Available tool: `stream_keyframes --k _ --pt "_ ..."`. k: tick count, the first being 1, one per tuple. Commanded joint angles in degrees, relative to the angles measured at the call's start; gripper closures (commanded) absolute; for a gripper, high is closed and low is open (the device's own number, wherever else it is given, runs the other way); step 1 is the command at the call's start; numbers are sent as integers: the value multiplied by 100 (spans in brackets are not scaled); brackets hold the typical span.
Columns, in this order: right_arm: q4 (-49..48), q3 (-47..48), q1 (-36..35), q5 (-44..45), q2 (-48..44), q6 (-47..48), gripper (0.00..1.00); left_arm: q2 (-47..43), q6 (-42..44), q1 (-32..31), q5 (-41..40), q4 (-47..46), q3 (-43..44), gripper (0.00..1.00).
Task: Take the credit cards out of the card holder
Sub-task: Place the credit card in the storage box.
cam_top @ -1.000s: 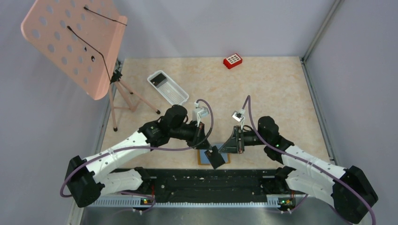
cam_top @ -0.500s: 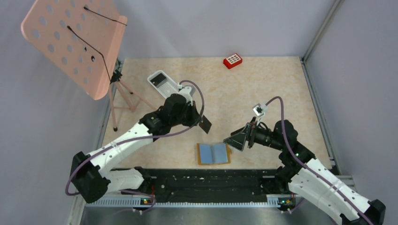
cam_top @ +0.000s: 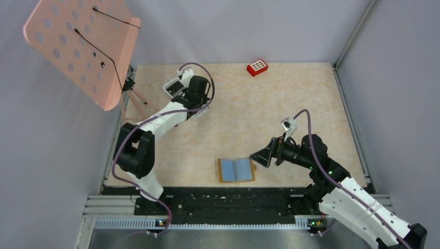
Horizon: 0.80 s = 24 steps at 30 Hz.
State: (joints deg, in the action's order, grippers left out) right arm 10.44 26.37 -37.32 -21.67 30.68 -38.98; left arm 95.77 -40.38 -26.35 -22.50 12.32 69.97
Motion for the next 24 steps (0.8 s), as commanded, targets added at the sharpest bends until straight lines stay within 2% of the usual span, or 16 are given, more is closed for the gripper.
stream_keyframes --k 1,18,24 --pt "144 358 23 126 -27 341 1 395 51 15 -1263 -667 706 100" --pt "-251 195 23 15 850 728 1 1376 1320 267 -2139 -1361 1598 100" --pt "-383 181 23 22 1103 770 1 1569 1498 465 -2018 -1472 1733 100"
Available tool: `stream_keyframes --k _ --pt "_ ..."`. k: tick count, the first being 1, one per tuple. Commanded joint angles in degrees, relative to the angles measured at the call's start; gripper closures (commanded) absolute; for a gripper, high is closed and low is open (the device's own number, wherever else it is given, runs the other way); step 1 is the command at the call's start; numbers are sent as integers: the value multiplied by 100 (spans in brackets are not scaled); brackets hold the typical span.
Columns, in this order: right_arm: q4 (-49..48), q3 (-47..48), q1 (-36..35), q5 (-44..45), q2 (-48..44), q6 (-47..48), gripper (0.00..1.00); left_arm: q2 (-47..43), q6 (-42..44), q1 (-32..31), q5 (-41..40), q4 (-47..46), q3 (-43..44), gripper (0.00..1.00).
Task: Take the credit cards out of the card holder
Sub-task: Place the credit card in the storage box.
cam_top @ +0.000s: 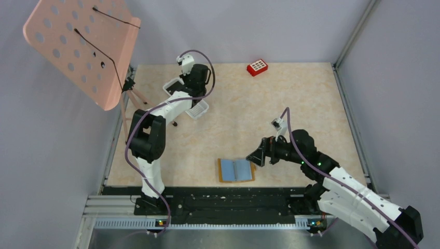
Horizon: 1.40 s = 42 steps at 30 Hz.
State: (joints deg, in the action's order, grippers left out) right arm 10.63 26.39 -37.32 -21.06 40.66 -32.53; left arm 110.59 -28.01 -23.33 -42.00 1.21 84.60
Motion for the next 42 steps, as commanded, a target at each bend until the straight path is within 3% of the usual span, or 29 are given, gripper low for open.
stream_keyframes --k 1,11,21,30,42 --pt "-444 173 23 -39 145 119 1 120 254 214 -31 -355 295 100" --pt "-812 147 23 -131 590 57 1 19 -38 535 844 -329 11 100" --pt "-923 131 24 -180 669 -22 1 -423 -1292 1264 1882 -640 -819 100" --pt "-976 90 23 -196 689 -40 1 -628 -1277 1410 2096 -1129 -1211 100" --pt "-1002 143 23 -212 801 1 1 -539 -1004 1432 1821 -1319 -1086 100"
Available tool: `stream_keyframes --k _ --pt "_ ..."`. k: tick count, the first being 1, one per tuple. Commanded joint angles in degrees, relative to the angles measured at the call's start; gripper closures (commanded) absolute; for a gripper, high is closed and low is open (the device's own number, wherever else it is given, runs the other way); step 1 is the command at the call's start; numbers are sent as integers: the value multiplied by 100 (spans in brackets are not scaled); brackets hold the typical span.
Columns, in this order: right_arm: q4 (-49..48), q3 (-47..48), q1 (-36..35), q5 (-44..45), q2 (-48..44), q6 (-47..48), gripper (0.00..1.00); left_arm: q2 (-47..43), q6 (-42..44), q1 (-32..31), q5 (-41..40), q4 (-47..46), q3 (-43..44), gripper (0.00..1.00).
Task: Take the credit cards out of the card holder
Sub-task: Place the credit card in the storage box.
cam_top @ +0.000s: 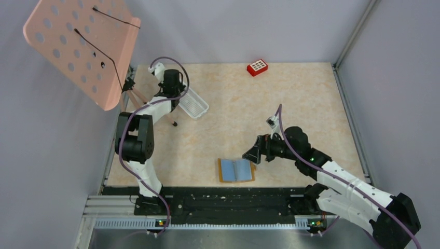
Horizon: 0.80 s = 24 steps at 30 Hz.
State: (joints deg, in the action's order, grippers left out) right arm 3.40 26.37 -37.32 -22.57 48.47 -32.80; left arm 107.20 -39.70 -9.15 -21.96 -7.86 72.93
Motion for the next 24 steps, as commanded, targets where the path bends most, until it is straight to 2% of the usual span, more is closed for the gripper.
stream_keyframes --k 1,24 --pt "-283 145 23 -56 26 22 1 -164 192 22 -217 -422 101 100" --pt "-296 144 23 -61 301 96 1 323 551 89 -263 -815 386 100"
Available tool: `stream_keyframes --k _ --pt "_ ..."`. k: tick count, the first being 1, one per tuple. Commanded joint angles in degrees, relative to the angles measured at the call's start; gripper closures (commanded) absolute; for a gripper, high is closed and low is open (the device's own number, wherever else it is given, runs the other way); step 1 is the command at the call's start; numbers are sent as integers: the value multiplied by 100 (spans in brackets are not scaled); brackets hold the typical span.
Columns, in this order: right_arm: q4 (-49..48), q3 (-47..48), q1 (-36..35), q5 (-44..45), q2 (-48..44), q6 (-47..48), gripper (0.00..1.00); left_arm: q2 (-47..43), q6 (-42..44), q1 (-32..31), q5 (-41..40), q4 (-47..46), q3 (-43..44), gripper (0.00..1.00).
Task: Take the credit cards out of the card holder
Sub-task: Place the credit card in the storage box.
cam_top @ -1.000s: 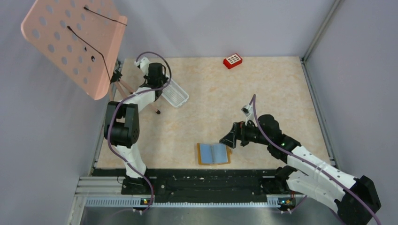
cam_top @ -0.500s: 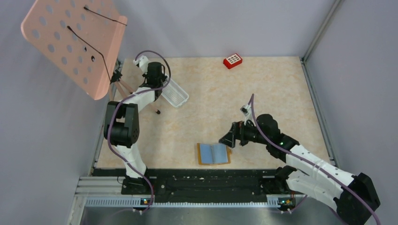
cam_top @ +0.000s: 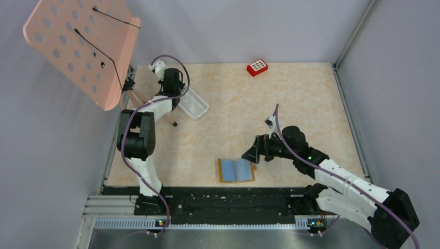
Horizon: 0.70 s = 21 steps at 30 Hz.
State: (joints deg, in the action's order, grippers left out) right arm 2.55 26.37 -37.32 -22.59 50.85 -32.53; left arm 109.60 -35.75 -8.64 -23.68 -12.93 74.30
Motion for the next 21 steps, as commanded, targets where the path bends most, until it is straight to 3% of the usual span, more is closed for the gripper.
stream_keyframes --k 1,21 --pt "-324 143 23 -61 80 74 1 95 160 38 -85 -311 253 100" --pt "-516 111 19 -74 231 44 1 462 492 139 -261 -460 453 100"
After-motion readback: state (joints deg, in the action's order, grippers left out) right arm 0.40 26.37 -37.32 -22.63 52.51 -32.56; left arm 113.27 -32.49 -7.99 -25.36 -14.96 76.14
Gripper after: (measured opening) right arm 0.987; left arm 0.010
